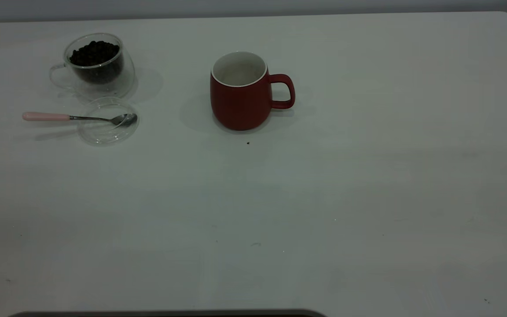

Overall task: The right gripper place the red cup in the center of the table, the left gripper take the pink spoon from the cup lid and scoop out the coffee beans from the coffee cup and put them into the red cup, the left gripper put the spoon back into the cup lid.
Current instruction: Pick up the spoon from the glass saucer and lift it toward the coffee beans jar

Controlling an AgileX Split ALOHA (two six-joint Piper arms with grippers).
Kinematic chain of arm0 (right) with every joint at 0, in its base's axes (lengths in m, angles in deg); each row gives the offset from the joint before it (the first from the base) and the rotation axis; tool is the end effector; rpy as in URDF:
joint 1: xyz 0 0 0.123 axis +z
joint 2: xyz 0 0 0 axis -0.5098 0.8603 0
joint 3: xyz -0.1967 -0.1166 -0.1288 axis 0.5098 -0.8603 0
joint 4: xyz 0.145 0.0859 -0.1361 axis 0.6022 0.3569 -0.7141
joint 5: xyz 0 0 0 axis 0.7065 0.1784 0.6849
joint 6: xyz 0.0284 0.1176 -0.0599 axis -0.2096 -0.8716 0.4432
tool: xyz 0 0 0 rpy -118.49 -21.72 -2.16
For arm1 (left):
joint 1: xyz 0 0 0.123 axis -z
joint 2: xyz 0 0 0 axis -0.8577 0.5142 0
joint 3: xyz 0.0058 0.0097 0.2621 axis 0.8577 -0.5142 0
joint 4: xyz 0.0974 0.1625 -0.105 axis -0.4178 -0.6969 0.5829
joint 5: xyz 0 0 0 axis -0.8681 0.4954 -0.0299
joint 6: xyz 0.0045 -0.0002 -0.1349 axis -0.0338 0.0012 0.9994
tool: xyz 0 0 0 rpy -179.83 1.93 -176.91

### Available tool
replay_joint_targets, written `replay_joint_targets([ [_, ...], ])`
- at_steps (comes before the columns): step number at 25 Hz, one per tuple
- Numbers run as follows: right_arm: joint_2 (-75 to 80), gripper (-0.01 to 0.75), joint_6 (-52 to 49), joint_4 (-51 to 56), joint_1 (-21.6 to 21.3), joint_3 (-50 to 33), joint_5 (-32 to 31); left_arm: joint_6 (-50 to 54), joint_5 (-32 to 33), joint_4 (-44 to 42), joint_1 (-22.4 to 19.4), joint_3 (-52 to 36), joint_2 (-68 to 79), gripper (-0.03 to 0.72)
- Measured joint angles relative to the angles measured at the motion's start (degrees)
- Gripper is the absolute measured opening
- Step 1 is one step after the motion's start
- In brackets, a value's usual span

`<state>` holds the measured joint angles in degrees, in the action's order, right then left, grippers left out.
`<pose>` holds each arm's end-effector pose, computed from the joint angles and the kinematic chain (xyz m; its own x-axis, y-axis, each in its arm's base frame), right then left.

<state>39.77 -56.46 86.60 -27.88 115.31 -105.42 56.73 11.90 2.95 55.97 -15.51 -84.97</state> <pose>0.0255 0.0192 0.2243 -0.5465 -0.1024 -0.8312 -0.2008 0.9796 0.0113 0.0200 -0.0097 0.2276 -0.5210 -0.0566 -0.8517 -0.0003 0.9978 -0.0661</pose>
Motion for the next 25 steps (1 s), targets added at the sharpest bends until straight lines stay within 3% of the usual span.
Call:
replay_joint_targets([
  [3, 0.0, 0.381, 0.0, 0.0, 0.0, 0.0, 0.0, 2.0, -1.8, 0.7, 0.0, 0.4, 0.3, 0.442],
  [7, 0.0, 0.38, 0.0, 0.0, 0.0, 0.0, 0.0, 4.3, -11.7, 2.3, 0.0, 2.4, 7.2, 0.442],
  [11, 0.0, 0.378, 0.0, 0.0, 0.0, 0.0, 0.0, 4.8, -18.9, 1.8, 0.0, 5.7, 23.3, 0.442],
  [19, 0.0, 0.378, 0.0, 0.0, 0.0, 0.0, 0.0, 5.9, -26.6, 1.4, -0.1, 15.4, 58.7, 0.442],
  [22, 0.0, 0.377, 0.0, 0.0, 0.0, 0.0, 0.0, 5.9, -27.5, 0.5, -2.1, 19.4, 68.8, 0.442],
  [25, 0.0, 0.378, 0.0, 0.0, 0.0, 0.0, 0.0, 6.0, -29.3, 0.4, -7.8, 22.8, 77.7, 0.442],
])
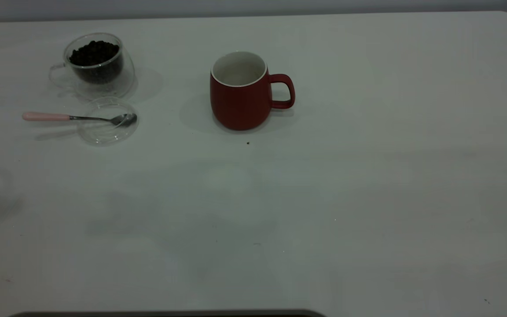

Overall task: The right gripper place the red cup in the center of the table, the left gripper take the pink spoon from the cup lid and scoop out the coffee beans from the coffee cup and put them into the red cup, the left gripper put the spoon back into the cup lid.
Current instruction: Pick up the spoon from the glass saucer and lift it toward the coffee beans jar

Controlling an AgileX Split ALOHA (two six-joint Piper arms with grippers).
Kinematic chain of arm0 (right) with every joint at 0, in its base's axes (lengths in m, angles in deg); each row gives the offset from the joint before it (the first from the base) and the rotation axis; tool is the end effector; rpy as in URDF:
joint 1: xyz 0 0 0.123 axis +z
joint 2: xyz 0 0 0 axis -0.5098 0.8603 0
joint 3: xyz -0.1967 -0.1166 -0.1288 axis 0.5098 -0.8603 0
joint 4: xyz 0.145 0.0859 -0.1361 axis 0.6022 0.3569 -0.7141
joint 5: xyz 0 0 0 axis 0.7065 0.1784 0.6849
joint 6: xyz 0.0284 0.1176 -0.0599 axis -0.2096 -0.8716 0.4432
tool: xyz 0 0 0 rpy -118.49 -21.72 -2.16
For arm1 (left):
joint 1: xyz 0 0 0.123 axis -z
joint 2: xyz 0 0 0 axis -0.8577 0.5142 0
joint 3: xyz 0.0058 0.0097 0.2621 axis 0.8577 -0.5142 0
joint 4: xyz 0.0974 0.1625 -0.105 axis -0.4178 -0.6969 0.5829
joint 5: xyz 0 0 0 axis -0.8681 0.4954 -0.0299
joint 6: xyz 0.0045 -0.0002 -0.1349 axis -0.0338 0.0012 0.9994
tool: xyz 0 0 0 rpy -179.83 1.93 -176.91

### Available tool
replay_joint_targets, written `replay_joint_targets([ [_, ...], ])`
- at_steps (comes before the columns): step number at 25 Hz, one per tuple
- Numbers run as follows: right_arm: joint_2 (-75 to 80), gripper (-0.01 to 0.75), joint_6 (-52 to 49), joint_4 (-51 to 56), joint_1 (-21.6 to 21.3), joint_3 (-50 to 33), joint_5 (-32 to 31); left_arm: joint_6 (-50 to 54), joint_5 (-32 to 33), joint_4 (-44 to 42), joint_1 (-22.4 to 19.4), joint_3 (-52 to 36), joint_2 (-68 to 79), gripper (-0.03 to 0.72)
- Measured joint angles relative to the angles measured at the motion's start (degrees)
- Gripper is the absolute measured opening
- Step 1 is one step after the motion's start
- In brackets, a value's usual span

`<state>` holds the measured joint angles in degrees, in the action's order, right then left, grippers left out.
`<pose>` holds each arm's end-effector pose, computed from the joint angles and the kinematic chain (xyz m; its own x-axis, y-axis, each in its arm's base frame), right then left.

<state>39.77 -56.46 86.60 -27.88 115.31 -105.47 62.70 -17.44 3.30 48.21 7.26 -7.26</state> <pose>0.0254 0.0192 0.2242 -0.5472 -0.1026 -0.8307 -0.2009 0.9795 0.0114 0.2579 0.0419 0.2172 -0.7844 -0.3245 -0.5286 -0.2971 0.9447 -0.1391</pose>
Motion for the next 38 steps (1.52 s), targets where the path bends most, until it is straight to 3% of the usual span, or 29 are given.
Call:
replay_joint_targets([
  [6, 0.0, 0.376, 0.0, 0.0, 0.0, 0.0, 0.0, -2.5, -2.5, 3.1, -13.6, 6.7, 20.8, 0.442],
  [13, 0.0, 0.376, 0.0, 0.0, 0.0, 0.0, 0.0, -32.1, 5.7, 21.0, -19.2, 19.8, 40.5, 0.442],
  [19, 0.0, 0.376, 0.0, 0.0, 0.0, 0.0, -0.1, -53.3, 17.4, 41.3, -21.0, 29.1, 53.5, 0.442],
  [22, 0.0, 0.376, 0.0, 0.0, 0.0, 0.0, -0.1, -58.3, 17.1, 47.4, -21.1, 31.4, 58.0, 0.442],
  [26, 0.0, 0.376, 0.0, 0.0, 0.0, 0.0, -0.1, -61.2, 16.8, 50.5, -21.3, 32.8, 60.3, 0.473],
  [32, 0.0, 0.376, 0.0, 0.0, 0.0, 0.0, -0.1, -63.8, 17.3, 51.3, -21.2, 34.5, 62.3, 0.647],
  [38, 0.0, 0.376, 0.0, 0.0, 0.0, 0.0, -0.1, -64.1, 17.3, 51.4, -19.5, 35.7, 66.5, 0.663],
])
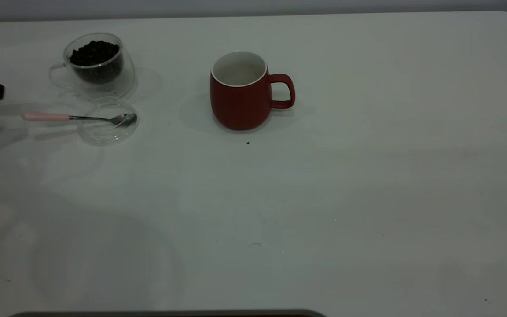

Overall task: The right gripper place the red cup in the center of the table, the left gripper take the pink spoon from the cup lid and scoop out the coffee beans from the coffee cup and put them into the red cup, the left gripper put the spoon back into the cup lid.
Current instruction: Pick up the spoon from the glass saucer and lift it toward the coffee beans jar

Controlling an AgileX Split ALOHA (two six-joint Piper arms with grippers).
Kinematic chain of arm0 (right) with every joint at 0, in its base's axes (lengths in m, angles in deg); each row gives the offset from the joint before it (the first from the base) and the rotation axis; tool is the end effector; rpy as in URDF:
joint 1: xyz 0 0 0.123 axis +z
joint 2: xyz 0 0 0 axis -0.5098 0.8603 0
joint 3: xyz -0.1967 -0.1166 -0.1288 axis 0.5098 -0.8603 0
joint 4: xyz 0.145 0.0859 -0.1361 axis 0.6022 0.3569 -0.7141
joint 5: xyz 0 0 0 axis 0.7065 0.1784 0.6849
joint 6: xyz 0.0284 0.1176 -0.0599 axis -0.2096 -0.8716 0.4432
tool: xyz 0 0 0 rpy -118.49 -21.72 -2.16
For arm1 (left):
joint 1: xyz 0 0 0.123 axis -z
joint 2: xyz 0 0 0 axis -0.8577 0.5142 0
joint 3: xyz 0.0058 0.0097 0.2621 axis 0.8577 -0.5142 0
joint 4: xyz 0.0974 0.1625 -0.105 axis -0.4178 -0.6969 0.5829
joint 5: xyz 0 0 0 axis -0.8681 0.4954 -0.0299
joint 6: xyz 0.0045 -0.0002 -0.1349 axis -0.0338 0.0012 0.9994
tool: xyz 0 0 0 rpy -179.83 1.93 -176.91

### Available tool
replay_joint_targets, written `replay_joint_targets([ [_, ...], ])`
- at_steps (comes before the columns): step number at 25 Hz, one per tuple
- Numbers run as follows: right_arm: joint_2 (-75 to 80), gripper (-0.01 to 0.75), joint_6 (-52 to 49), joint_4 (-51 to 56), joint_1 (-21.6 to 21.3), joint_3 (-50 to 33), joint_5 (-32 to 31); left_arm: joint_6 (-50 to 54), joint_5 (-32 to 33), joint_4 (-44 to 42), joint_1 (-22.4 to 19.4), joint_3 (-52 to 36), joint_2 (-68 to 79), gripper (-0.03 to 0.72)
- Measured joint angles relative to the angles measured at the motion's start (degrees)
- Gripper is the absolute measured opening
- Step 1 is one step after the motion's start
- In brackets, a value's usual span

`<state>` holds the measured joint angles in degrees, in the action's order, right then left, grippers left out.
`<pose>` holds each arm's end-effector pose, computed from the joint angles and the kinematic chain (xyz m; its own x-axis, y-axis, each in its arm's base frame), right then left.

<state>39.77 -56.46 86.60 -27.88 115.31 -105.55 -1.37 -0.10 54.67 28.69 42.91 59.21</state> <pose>0.0253 0.0193 0.2241 -0.5483 -0.1028 -0.8299 -0.2011 0.9795 0.0115 0.3790 0.1171 -0.0065 -0.9280 -0.3037 -0.2159 -0.1025 0.7651 -0.6357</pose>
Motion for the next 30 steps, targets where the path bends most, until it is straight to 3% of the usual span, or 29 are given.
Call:
replay_joint_targets([
  [15, 0.0, 0.375, 0.0, 0.0, 0.0, 0.0, 0.0, -4.4, -1.6, 3.7, 8.3, 1.6, 5.2, 0.619],
  [20, 0.0, 0.375, 0.0, 0.0, 0.0, 0.0, 0.0, -3.9, -2.1, 3.7, 9.2, 1.6, 5.2, 0.582],
  [25, 0.0, 0.375, 0.0, 0.0, 0.0, 0.0, 0.0, -1.0, -1.9, 3.6, 9.2, 1.6, 5.2, 0.508],
  [30, 0.0, 0.375, 0.0, 0.0, 0.0, 0.0, 0.0, -0.2, -1.8, 3.5, 9.2, 1.6, 5.2, 0.359],
])
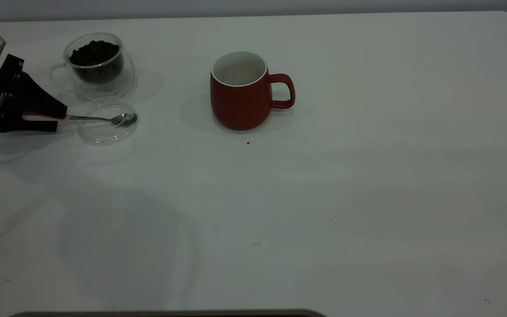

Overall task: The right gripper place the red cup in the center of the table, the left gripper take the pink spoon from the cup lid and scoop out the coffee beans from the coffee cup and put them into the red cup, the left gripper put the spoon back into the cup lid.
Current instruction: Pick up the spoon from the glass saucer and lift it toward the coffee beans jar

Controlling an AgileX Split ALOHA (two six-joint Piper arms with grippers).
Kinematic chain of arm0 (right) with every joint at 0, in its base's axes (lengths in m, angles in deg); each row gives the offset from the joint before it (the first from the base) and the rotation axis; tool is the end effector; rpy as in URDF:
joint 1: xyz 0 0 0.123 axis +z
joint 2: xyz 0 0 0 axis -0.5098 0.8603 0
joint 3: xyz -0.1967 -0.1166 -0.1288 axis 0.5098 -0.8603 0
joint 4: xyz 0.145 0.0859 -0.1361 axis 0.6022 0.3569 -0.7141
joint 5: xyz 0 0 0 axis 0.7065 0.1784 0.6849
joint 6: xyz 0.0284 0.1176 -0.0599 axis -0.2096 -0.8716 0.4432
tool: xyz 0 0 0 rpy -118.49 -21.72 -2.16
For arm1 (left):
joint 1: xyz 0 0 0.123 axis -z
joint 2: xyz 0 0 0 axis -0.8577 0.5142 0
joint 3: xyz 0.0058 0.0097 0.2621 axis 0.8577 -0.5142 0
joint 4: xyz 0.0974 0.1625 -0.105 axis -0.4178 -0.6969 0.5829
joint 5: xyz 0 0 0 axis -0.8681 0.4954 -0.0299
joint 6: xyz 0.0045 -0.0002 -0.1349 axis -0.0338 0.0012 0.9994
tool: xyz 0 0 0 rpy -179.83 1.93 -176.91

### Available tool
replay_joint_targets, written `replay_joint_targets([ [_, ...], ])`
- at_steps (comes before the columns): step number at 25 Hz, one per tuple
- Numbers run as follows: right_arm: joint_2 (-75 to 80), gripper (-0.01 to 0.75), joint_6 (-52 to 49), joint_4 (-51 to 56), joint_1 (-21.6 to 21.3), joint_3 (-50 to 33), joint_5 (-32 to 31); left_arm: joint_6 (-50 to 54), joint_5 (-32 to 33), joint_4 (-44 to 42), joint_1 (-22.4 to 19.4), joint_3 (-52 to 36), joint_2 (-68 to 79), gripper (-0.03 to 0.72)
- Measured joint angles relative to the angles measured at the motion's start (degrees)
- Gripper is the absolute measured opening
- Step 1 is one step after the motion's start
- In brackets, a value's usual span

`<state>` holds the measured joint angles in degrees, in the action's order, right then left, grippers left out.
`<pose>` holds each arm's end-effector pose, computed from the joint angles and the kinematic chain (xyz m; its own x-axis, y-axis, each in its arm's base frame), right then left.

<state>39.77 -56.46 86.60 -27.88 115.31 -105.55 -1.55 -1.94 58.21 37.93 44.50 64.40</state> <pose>0.0253 0.0193 0.2241 -0.5483 -0.1028 -0.8299 -0.2011 0.9795 0.0115 0.3950 0.0543 -0.0360 -0.9600 -0.2178 -0.1760 -0.0501 0.7519 -0.6574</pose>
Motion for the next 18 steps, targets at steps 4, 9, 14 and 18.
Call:
replay_joint_targets([
  [4, 0.0, 0.375, 0.0, 0.0, 0.0, 0.0, 0.0, 0.3, 2.7, 0.6, -0.6, 0.0, 0.0, 0.213],
  [9, 0.0, 0.375, 0.0, 0.0, 0.0, 0.0, 0.0, 0.4, 6.7, 1.1, -3.0, 0.7, 0.0, 0.113],
  [14, 0.0, 0.372, 0.0, 0.0, 0.0, 0.0, 0.0, 0.8, 9.1, 0.0, -5.3, 0.7, -0.5, 0.113],
  [18, 0.0, 0.372, 0.0, 0.0, 0.0, 0.0, 0.0, 0.8, 13.5, -0.1, -5.4, 0.9, -1.6, 0.113],
])
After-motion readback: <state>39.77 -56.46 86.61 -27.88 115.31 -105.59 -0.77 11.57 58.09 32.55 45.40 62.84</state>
